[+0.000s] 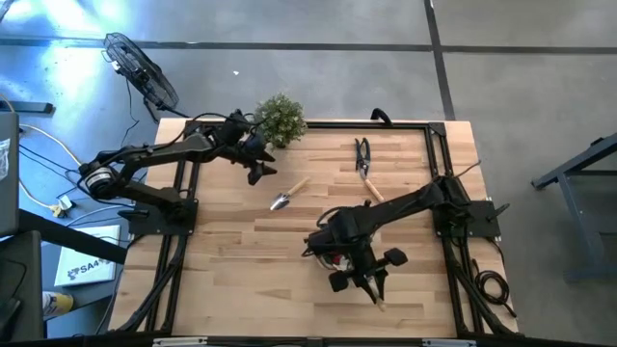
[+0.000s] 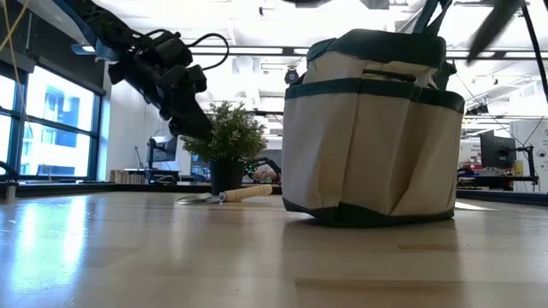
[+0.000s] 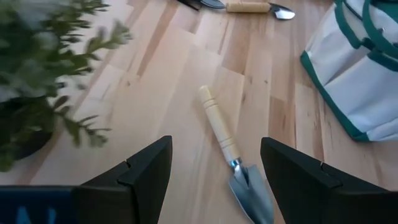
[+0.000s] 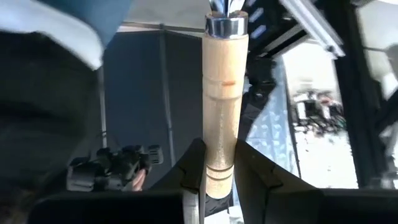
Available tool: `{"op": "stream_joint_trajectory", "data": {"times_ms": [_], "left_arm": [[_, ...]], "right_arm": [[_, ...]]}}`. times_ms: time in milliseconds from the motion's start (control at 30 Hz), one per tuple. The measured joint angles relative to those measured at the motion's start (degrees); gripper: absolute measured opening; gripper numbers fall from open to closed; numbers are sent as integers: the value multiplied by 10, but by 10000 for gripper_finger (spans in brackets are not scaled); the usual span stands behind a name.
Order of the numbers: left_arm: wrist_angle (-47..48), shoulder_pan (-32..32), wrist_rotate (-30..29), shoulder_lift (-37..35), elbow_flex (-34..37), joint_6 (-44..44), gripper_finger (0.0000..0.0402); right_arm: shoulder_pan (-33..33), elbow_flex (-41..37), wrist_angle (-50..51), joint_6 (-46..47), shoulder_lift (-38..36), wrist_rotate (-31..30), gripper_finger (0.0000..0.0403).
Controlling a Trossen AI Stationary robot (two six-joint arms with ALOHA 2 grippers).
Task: Pick & Place Garden tools in Gardening bag
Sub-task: Put the bottom right brown trowel into the green bag
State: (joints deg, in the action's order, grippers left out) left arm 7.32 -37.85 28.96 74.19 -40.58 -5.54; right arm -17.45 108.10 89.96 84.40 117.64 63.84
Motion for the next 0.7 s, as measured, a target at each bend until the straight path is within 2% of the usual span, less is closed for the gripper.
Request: {"op": "stream_joint_trajectory", "data": {"times_ms": [467, 700], "left_arm": [[2, 48, -30, 0, 0, -6, 239], [7, 49, -42, 0, 0, -6, 239]], "right_arm": [[14, -12, 0, -23, 3, -2, 44], [17, -13, 0, -79, 37, 7, 44]]}}
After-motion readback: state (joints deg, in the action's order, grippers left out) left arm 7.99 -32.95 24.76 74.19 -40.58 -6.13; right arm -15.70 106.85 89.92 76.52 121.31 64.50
